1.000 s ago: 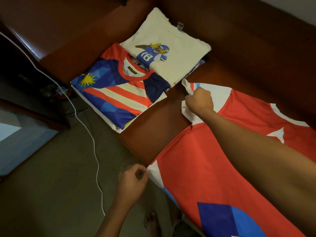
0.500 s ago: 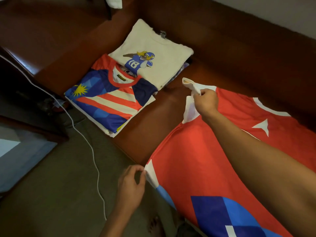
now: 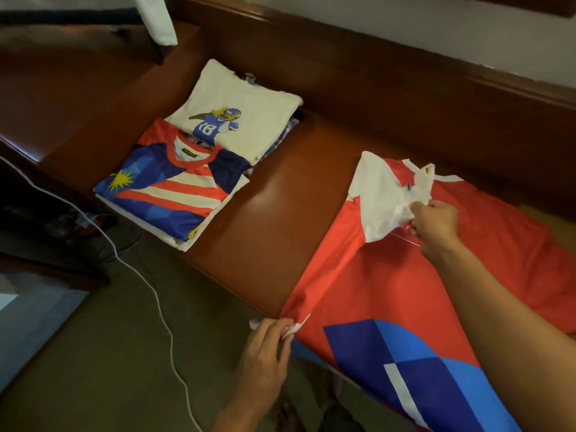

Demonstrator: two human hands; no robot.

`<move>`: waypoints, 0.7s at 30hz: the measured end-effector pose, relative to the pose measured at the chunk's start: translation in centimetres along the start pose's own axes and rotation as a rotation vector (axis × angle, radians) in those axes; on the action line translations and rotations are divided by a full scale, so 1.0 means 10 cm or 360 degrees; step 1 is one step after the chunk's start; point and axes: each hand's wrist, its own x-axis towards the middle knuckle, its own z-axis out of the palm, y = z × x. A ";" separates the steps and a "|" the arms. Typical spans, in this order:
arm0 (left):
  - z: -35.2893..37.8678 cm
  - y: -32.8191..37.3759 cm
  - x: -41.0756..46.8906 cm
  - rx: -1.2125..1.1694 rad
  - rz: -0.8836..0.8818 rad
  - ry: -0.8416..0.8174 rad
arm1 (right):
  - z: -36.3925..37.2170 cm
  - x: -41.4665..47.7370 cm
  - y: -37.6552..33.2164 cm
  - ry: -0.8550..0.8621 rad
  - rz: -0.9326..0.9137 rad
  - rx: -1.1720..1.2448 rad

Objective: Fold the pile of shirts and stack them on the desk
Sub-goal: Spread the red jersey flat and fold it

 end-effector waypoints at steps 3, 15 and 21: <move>0.12 -0.06 -0.08 0.0032 -0.0068 -0.0146 | -0.11 0.09 0.22 -0.0016 0.0258 -0.0034; 0.10 0.21 0.00 0.0076 -0.0081 -0.0196 | -0.19 0.09 -0.08 0.0068 0.0043 -0.0070; 0.23 0.23 -0.15 -0.0022 -0.0001 -0.0232 | -0.31 0.10 0.06 0.0093 0.0184 -0.0155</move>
